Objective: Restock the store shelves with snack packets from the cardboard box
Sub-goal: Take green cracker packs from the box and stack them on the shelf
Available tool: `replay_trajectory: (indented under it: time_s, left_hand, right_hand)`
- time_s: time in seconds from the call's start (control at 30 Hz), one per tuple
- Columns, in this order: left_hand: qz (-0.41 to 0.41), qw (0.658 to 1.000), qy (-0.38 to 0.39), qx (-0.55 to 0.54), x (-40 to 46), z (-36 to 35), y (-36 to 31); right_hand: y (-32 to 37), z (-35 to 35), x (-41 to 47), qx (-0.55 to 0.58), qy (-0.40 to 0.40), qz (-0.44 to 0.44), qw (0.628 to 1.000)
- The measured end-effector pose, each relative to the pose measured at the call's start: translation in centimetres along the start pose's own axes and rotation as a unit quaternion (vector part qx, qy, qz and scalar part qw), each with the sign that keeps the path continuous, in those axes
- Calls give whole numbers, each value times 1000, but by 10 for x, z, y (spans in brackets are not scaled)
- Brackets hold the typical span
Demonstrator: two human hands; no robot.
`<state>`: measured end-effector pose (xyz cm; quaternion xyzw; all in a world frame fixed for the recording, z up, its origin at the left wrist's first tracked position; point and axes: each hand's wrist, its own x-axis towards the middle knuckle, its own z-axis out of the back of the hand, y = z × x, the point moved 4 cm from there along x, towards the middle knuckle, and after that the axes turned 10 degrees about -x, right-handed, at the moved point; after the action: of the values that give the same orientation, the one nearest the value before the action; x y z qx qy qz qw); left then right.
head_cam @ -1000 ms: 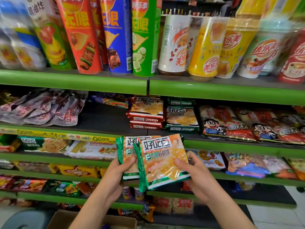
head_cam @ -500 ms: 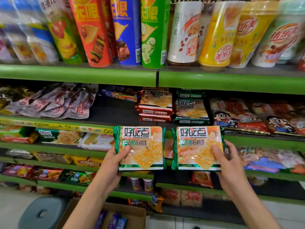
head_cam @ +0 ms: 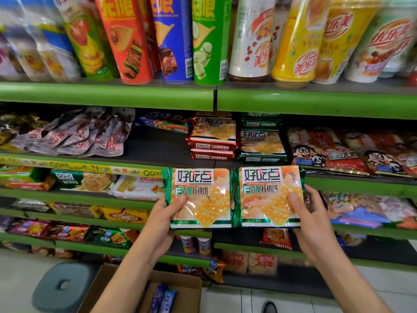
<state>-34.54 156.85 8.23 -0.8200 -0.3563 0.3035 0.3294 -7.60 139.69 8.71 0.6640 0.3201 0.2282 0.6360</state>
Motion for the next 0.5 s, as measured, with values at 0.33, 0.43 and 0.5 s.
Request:
replay_trajectory:
  time_s: [0.33,0.43,0.5]
  left_hand:
    - [-6,1000,-8,-1,-1,-2,2]
    - [-2,1000,-8,-6,-2,-2,3]
    - [-1,1000,-3,-10,-3,-2,4]
  right_hand:
    - [1,-2,-5,-12,-1,-1,1000]
    - [4,-3,-7,-6,4,2,1000]
    - [3,-3,-7,-6,4,-5,1000]
